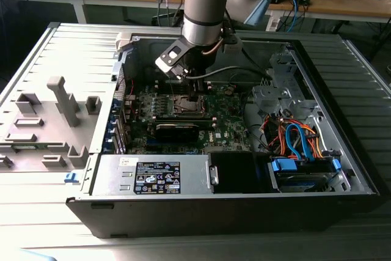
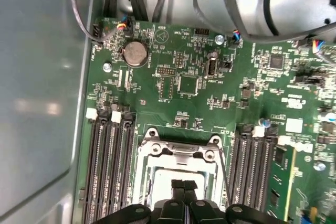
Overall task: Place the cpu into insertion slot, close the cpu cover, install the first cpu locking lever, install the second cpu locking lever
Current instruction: 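Close the cpu cover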
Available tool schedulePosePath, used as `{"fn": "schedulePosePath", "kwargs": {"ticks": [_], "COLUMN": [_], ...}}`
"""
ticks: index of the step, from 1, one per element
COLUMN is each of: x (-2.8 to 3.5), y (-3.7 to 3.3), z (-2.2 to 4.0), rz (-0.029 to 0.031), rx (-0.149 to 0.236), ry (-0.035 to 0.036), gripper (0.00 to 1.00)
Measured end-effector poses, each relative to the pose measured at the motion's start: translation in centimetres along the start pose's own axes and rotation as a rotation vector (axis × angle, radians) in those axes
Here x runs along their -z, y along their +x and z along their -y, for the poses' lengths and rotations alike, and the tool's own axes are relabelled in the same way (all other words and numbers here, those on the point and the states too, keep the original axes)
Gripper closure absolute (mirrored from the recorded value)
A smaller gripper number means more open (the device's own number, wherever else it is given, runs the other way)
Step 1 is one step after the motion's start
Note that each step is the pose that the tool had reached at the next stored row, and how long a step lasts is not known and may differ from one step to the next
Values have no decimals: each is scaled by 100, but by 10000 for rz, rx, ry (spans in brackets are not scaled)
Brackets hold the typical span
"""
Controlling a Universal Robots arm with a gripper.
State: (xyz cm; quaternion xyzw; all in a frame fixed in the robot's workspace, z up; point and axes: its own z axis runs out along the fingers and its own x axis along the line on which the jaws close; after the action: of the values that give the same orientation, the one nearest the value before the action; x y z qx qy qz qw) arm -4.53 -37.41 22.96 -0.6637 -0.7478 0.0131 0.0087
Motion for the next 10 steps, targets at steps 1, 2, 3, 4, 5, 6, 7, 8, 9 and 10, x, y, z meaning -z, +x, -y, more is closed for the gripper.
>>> {"fn": "schedulePosePath", "kwargs": {"ticks": [1,2,3,4,5,6,7,8,9,10], "x": [28,74,99,122,150,175,198,213,227,236], "y": [0,-1,-1,-1,-1,-1,-1,-1,-1,-1], "z": [1,0,1,2,3,3,4,5,5,5], "rz": [1,0,1,1,0,1,1,1,1,1], "rx": [-1,0,0,0,0,0,0,0,0,0], "ry": [0,-1,0,0,0,0,0,0,0,0], "gripper": [89,89,89,89,89,89,89,89,89,89]}}
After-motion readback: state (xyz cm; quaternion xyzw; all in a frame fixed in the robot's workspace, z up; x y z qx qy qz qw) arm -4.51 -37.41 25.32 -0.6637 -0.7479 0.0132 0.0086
